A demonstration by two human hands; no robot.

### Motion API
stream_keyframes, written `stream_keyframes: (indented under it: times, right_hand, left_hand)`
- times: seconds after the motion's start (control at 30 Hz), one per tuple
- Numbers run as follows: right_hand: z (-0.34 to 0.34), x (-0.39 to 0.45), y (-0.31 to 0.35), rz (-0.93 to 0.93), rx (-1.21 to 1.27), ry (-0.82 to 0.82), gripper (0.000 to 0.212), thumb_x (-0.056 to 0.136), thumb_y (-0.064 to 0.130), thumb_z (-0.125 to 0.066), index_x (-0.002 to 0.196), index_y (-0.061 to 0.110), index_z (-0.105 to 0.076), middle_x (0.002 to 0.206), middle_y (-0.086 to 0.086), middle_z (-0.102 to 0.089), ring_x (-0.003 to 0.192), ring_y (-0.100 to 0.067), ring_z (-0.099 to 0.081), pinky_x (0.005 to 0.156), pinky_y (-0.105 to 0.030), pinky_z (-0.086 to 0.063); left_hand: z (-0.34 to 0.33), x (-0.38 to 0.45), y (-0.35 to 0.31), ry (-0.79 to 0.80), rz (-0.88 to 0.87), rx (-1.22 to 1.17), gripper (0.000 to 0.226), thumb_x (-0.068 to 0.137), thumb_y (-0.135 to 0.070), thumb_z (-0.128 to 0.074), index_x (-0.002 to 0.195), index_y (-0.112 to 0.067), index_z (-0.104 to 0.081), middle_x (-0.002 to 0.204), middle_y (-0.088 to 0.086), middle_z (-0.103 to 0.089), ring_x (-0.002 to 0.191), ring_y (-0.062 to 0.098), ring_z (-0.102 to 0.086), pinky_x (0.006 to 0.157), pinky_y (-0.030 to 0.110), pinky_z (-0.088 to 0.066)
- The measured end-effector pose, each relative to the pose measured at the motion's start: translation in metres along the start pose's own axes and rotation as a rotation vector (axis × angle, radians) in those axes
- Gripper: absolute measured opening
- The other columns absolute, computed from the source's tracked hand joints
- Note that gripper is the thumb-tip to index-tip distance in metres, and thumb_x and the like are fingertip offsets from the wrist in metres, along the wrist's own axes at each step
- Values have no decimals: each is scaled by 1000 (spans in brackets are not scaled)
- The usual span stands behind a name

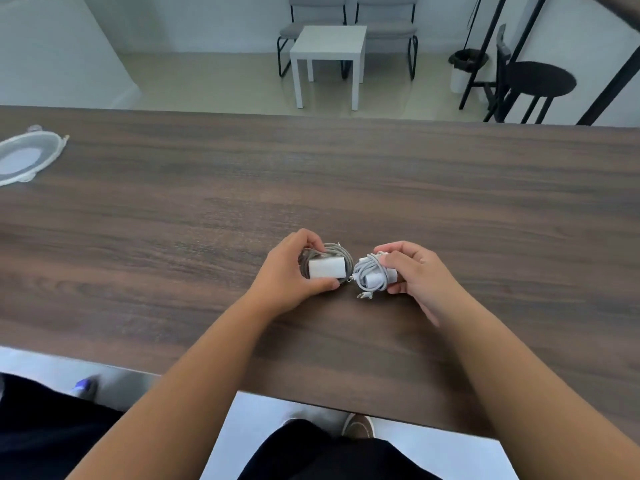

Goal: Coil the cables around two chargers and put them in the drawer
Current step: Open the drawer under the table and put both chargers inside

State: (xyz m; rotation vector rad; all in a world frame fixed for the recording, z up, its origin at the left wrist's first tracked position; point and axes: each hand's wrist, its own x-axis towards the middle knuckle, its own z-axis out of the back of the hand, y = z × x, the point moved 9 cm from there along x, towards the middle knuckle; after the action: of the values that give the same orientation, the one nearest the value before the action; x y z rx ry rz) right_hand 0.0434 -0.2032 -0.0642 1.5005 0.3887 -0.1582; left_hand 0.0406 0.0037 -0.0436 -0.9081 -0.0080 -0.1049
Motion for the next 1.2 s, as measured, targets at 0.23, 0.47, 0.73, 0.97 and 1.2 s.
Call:
stream_keyframes:
  times: [0.23, 0.47, 0.73, 0.97, 1.2]
  right_hand:
    - [-78, 3, 1, 10, -98, 20, 24, 66, 35, -64, 86, 21, -70, 82, -5, -67, 68, -14, -58, 56, -28, -47]
    - [-146, -15, -6, 38, -123, -48, 21, 67, 35, -61, 78, 19, -68, 66, -3, -65, 55, -17, -55, 48, -26, -44]
    - [-179, -55, -7, 179, -393, -370, 16, 81, 37, -58, 88, 27, -67, 74, 13, -65, 67, 4, -56, 58, -5, -39]
    - [-191, -70, -4, 275, -456, -495, 43, 92, 41, -54, 132, 25, -50, 111, 4, -52, 98, -3, -46, 79, -7, -30]
    - [-186, -80, -6, 387, -498, -568, 51, 92, 42, -51, 139, 24, -43, 124, -2, -39, 98, 19, -41, 84, -5, -38]
  left_hand:
    - [60, -48, 42, -109, 104, -31, 56, 58, -24, -92, 99, -33, -55, 96, -11, -64, 78, -1, -60, 72, 25, -52]
    - [107, -79, 74, -90, 54, 32, 69, 62, -32, -90, 123, -33, -60, 111, -13, -59, 103, -1, -58, 92, 26, -50]
    - [149, -106, 110, -18, 11, -15, 69, 63, -31, -89, 125, -31, -60, 112, -11, -57, 104, 2, -56, 93, 19, -46]
    - [139, -113, 114, 86, -23, -34, 84, 73, -36, -82, 145, -31, -40, 127, -7, -45, 116, 3, -47, 102, 22, -39]
    - [177, -178, 119, -356, -171, -106, 36, 89, -20, -68, 123, -17, -57, 125, 0, -48, 123, 15, -47, 104, 33, -40]
